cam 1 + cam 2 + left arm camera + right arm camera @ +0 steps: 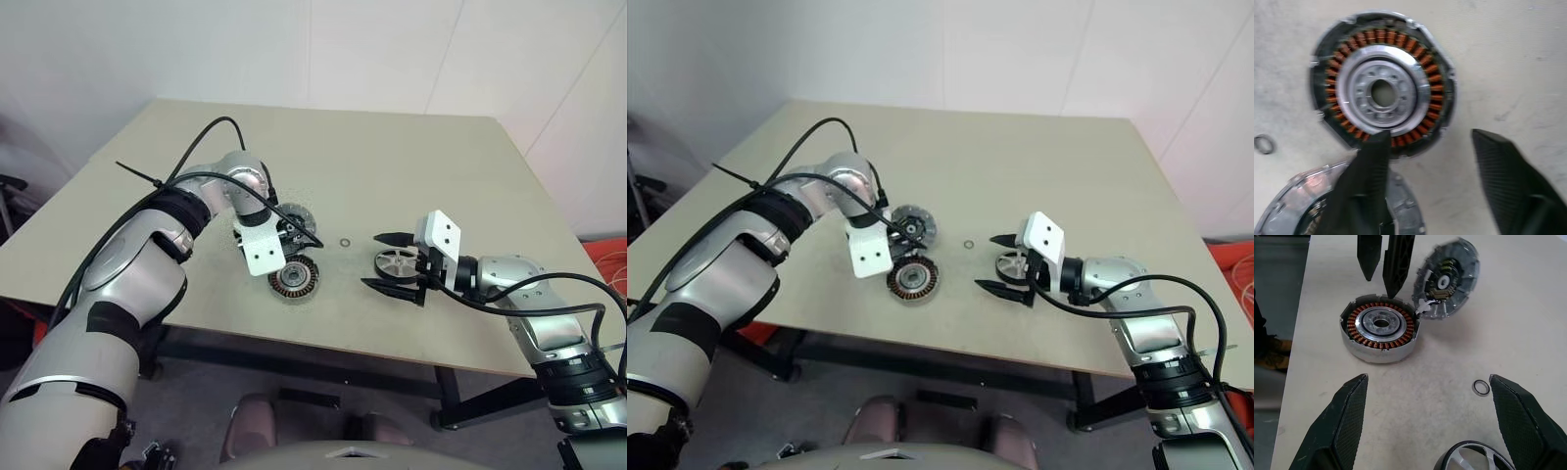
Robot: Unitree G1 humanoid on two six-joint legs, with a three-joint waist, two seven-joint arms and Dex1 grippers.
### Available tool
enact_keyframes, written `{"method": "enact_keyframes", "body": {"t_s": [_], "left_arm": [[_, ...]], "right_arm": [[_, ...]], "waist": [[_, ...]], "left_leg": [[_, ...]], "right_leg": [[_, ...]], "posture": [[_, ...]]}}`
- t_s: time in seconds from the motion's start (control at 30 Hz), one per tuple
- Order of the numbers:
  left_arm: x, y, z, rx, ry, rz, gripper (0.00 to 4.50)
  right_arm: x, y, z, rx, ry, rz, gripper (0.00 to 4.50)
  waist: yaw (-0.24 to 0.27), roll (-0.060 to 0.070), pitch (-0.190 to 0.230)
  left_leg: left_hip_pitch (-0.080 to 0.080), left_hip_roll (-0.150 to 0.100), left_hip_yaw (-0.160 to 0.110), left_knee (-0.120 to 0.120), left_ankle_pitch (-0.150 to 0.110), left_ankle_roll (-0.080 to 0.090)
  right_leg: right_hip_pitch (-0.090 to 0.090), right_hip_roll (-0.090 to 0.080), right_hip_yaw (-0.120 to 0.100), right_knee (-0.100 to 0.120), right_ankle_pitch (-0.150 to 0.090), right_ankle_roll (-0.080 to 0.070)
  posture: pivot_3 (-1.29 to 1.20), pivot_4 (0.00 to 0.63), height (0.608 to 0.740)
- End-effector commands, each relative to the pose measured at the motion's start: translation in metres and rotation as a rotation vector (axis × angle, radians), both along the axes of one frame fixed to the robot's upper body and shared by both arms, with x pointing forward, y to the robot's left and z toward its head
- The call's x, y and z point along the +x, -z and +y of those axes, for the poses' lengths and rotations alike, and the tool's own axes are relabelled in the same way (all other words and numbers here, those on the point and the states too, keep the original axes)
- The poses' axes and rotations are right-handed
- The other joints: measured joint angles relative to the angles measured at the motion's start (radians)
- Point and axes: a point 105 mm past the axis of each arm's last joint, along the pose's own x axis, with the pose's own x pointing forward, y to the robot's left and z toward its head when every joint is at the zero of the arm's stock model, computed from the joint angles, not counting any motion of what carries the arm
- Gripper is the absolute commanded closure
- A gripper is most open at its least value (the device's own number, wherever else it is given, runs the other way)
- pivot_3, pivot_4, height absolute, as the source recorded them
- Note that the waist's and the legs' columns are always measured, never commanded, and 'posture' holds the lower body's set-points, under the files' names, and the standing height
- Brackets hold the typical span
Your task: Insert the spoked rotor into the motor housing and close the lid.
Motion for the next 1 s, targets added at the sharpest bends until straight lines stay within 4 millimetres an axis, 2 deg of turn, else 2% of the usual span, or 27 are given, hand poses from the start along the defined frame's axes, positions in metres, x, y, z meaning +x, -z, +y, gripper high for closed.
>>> {"method": "enact_keyframes", "body": {"t_s": [0.03, 0.13, 0.2, 0.33, 0.4, 0.57, 0.7, 0.87, 1.0], "left_arm": [[0.004, -0.016, -0.002, -0.053, -0.075, -0.004, 1.2], [0.003, -0.026, -0.002, -0.111, -0.177, 0.029, 1.2], [-0.005, -0.033, -0.002, -0.17, -0.265, 0.095, 1.2], [-0.037, -0.048, -0.007, -0.408, -0.535, 0.427, 1.2], [-0.046, -0.049, 0.001, -0.453, -0.618, 0.505, 1.2], [-0.05, -0.057, 0.017, -0.689, -0.935, 0.658, 1.2], [-0.05, -0.053, 0.036, -0.885, -1.131, 0.711, 1.2], [-0.053, -0.04, 0.081, -1.069, -1.361, 0.64, 1.2], [-0.058, -0.034, 0.119, -1.173, -1.493, 0.555, 1.2]], "right_arm": [[0.004, -0.018, 0.002, 0.009, -0.009, -0.07, 0.0], [0.007, -0.019, 0.002, 0.01, 0.007, -0.065, 0.0], [0.012, -0.018, 0.0, -0.005, 0.034, -0.058, 0.0], [0.035, -0.012, -0.007, -0.028, 0.159, 0.048, 0.0], [0.042, -0.016, -0.005, -0.017, 0.179, 0.045, 0.0], [0.06, -0.019, 0.009, -0.005, 0.243, 0.035, 0.0], [0.069, -0.012, 0.026, -0.006, 0.278, 0.066, 0.0], [0.074, 0.003, 0.051, -0.03, 0.275, 0.063, 0.0], [0.079, 0.016, 0.06, -0.062, 0.289, 0.05, 0.0]], "waist": [[0.0, 0.0, 0.0], [-0.003, 0.0, 0.0], [-0.006, 0.0, 0.0], [-0.018, 0.001, 0.0], [-0.026, 0.001, 0.0], [-0.049, 0.001, 0.0], [-0.07, 0.002, 0.0], [-0.095, 0.001, 0.001], [-0.098, 0.001, 0.001]], "left_leg": [[0.0, 0.0, 0.0, 0.0, 0.0, 0.0], [0.001, 0.0, 0.0, 0.0, 0.0, 0.0], [0.002, 0.0, 0.0, 0.0, 0.0, 0.0], [0.006, 0.0, 0.002, -0.001, 0.002, -0.003], [0.008, -0.001, 0.003, -0.001, 0.003, -0.005], [0.01, 0.0, 0.002, -0.001, 0.005, -0.009], [0.012, 0.0, 0.002, -0.001, 0.006, -0.01], [0.012, 0.001, 0.001, -0.001, 0.006, -0.01], [0.011, 0.002, 0.001, -0.002, 0.005, -0.008]], "right_leg": [[0.0, 0.0, 0.0, 0.0, 0.0, -0.001], [-0.001, 0.0, 0.0, 0.002, 0.001, -0.001], [-0.001, 0.0, 0.0, 0.003, 0.0, -0.001], [-0.001, -0.001, 0.002, 0.006, 0.0, -0.002], [-0.001, -0.001, 0.003, 0.008, -0.001, -0.002], [-0.001, 0.0, 0.002, 0.013, -0.006, 0.003], [0.0, 0.0, 0.002, 0.013, -0.006, 0.003], [0.0, 0.001, 0.002, 0.013, -0.006, 0.003], [0.0, 0.003, 0.002, 0.011, -0.006, 0.003]], "posture": [[0.0, 0.0, 0.74], [0.0, 0.0, 0.74], [0.0, 0.0, 0.74], [0.0, 0.0, 0.74], [0.0, 0.0, 0.74], [0.0, 0.0, 0.74], [0.0, 0.0, 0.74], [0.0, 0.0, 0.74], [0.0, 0.0, 0.74]]}}
